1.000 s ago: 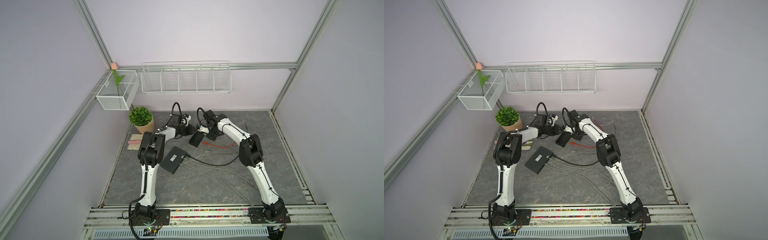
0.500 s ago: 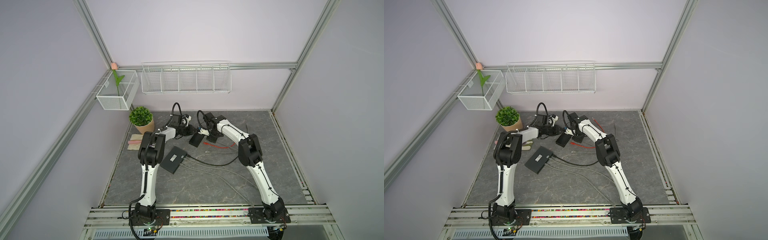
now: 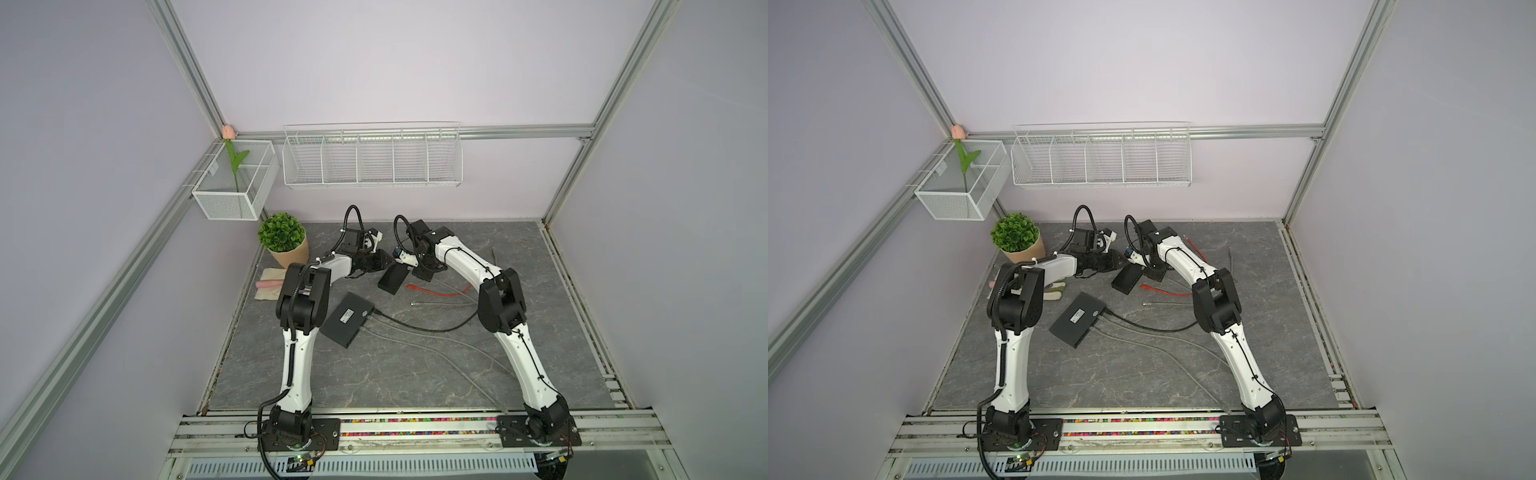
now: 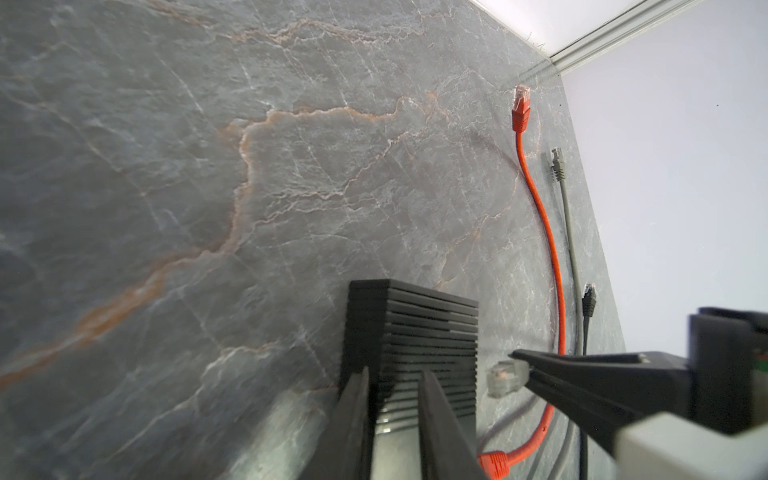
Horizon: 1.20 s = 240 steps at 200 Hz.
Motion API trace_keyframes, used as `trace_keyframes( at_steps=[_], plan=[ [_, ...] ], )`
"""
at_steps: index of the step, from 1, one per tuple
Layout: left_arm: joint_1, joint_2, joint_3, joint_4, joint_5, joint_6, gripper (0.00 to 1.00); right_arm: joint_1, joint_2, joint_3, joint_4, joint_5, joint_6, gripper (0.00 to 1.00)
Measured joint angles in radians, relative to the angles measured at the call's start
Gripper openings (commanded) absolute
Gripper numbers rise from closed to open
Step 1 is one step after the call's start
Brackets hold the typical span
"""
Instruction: Insert the plug into the switch port
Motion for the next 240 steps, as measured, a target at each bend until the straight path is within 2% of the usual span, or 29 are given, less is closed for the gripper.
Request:
trace_keyframes(
  at_steps=[240],
  plan=[
    [-0.005,0.0,-0.004,0.007,-0.003,0.0,0.22,0.007,0.023,0.036,-0.071,0.035,0.0,0.07]
  ],
)
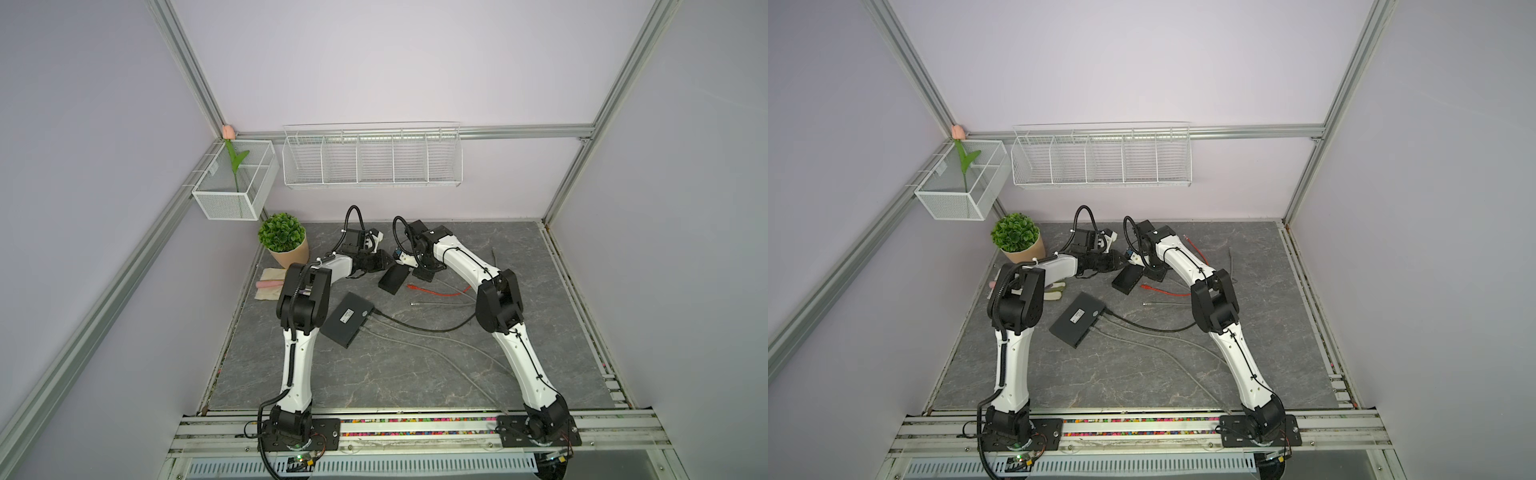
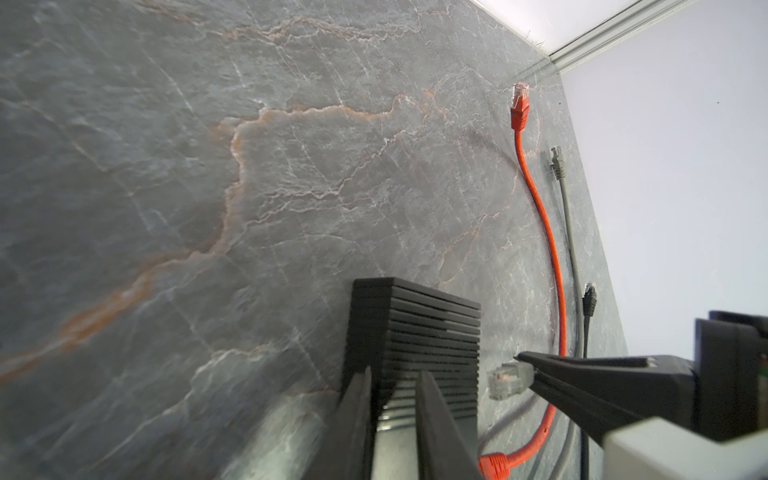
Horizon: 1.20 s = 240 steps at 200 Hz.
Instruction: Insert the plug into the switch port
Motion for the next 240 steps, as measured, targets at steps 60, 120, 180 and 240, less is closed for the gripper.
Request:
trace_keyframes(
  at_steps=[60,120,180,240],
  plan=[
    [0.0,0.0,-0.005,0.004,0.0,0.0,0.22,0.0,0.0,-0.001,0.0,0.0,0.0,0.07],
    [0.0,0.0,-0.005,0.005,0.0,0.0,0.22,0.0,0.0,-0.009,0.001,-0.001,0.0,0.07],
    [0.0,0.0,-0.006,0.006,0.0,0.0,0.21,0.0,0.0,-0.055,0.005,0.0,0.004,0.06],
    [0.0,0.0,-0.011,0.006,0.0,0.0,0.21,0.0,0.0,-0.055,0.013,0.0,0.005,0.06]
  ],
)
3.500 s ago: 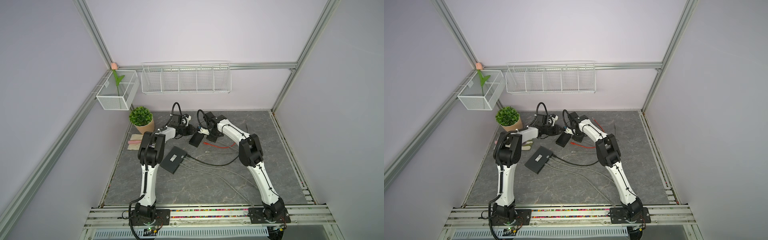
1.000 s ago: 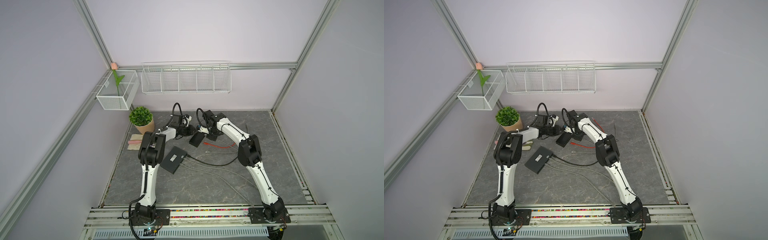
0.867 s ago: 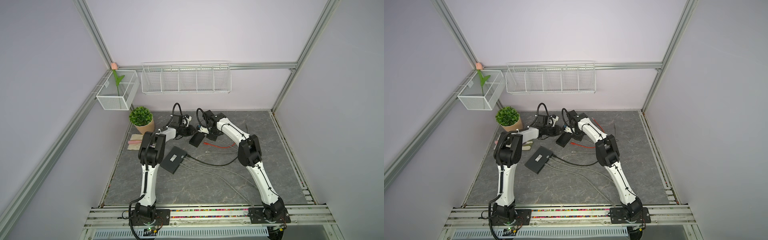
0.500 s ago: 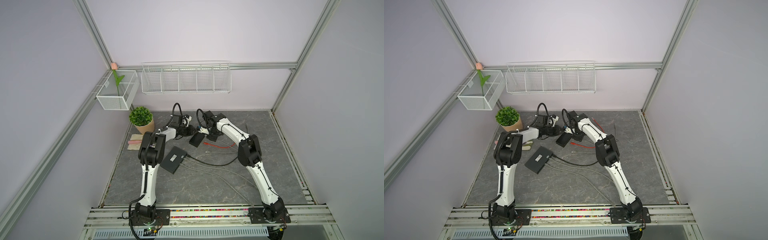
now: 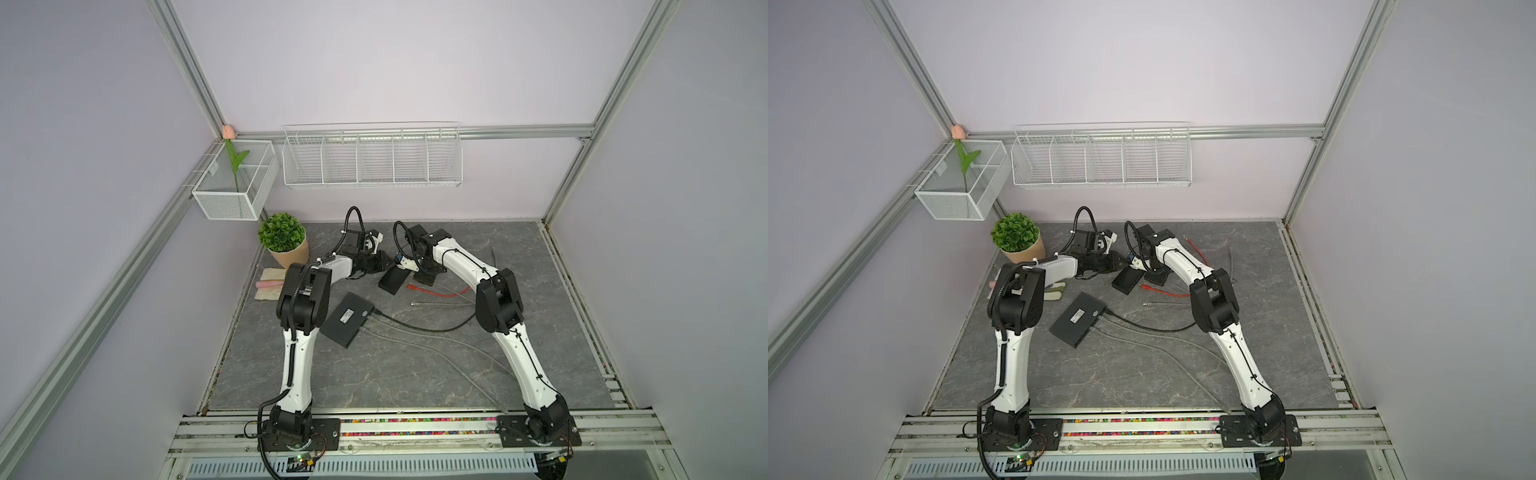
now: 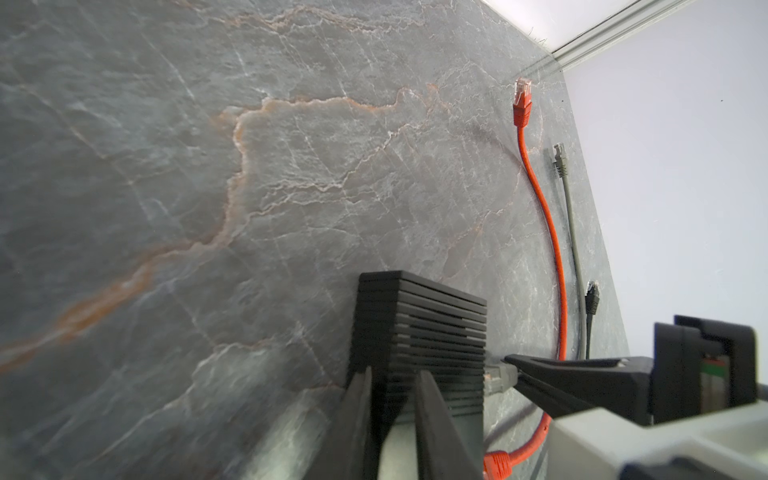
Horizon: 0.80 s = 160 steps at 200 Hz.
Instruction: Insert the plug into the switch port
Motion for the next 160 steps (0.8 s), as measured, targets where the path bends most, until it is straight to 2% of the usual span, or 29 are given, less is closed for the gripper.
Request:
trace_keyframes(
  at_steps=[160],
  plan=[
    [0.0,0.0,0.0,0.0,-0.003,0.0,0.21,0.0,0.02,0.043,-0.002,0.0,0.0,0.07]
  ],
)
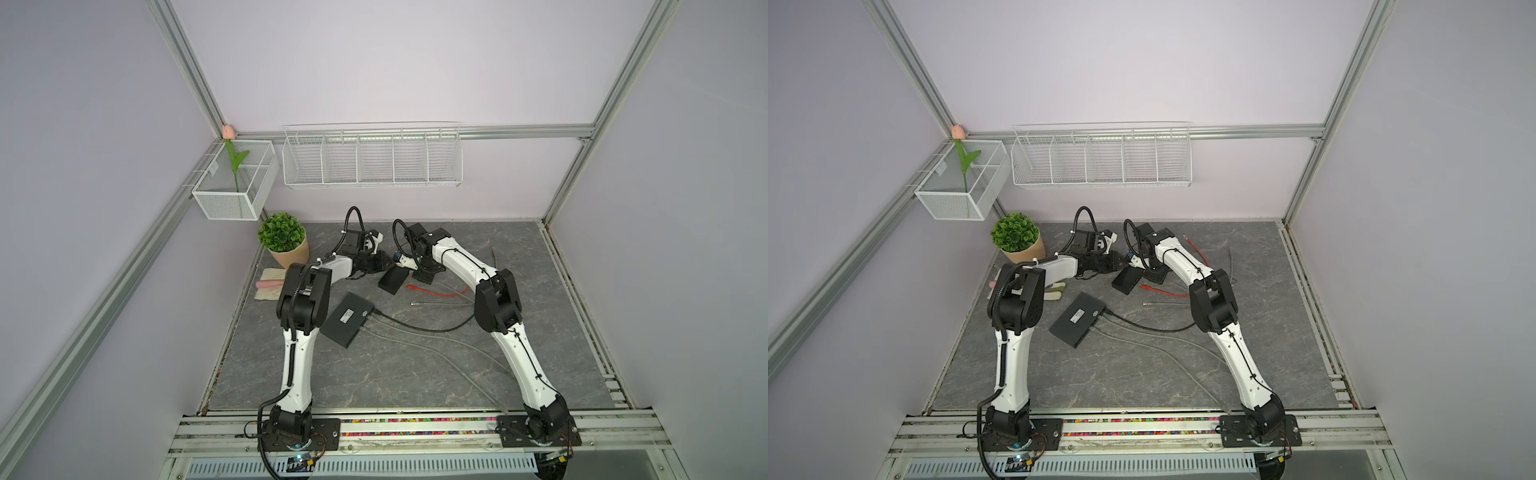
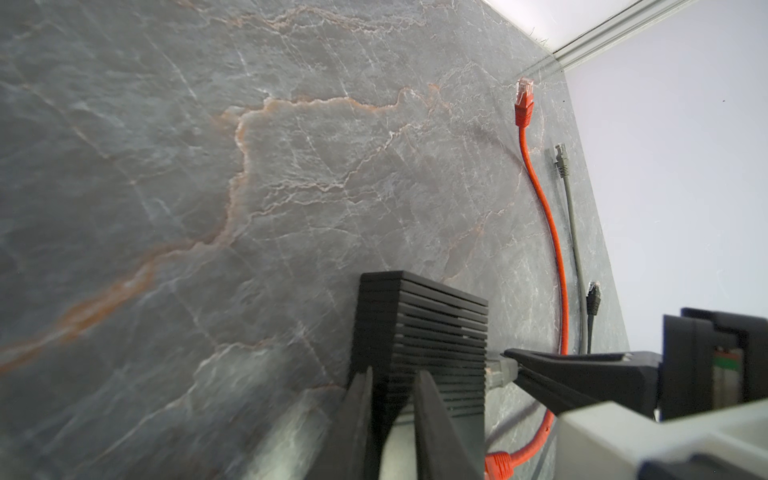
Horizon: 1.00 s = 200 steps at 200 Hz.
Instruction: Insert the plug into the switch port
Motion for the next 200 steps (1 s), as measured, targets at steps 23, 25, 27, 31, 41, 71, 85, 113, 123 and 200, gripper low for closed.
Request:
trace_keyframes(
  at_steps=[23,25,27,31,41,71,85,113,123,200],
  plan=[
    [0.0,0.0,0.0,0.0,0.0,0.0,0.21,0.0,0.0,0.0,0.0,0.0,0.0,0.07],
    [0.0,0.0,0.0,0.0,0.0,0.0,0.21,0.0,0.0,0.0,0.0,0.0,0.0,0.07],
    [0.0,0.0,0.0,0.0,0.0,0.0,0.21,0.0,0.0,0.0,0.0,0.0,0.0,0.07],
    [0.0,0.0,0.0,0.0,0.0,0.0,0.21,0.0,0.0,0.0,0.0,0.0,0.0,0.07],
    [0.0,0.0,0.0,0.0,0.0,0.0,0.21,0.0,0.0,0.0,0.0,0.0,0.0,0.07],
    [0.0,0.0,0.0,0.0,0.0,0.0,0.2,-0.001,0.001,0.0,0.0,0.0,0.0,0.07],
    [0.0,0.0,0.0,0.0,0.0,0.0,0.2,-0.002,0.002,0.0,0.0,0.0,0.0,0.07],
    [0.0,0.0,0.0,0.0,0.0,0.0,0.2,-0.005,0.003,0.0,0.001,-0.001,0.0,0.07],
    [0.0,0.0,0.0,0.0,0.0,0.0,0.2,-0.006,0.003,0.0,0.001,-0.002,0.0,0.06],
    [0.0,0.0,0.0,0.0,0.0,0.0,0.18,-0.01,0.013,0.018,-0.003,-0.003,0.0,0.07]
  ],
)
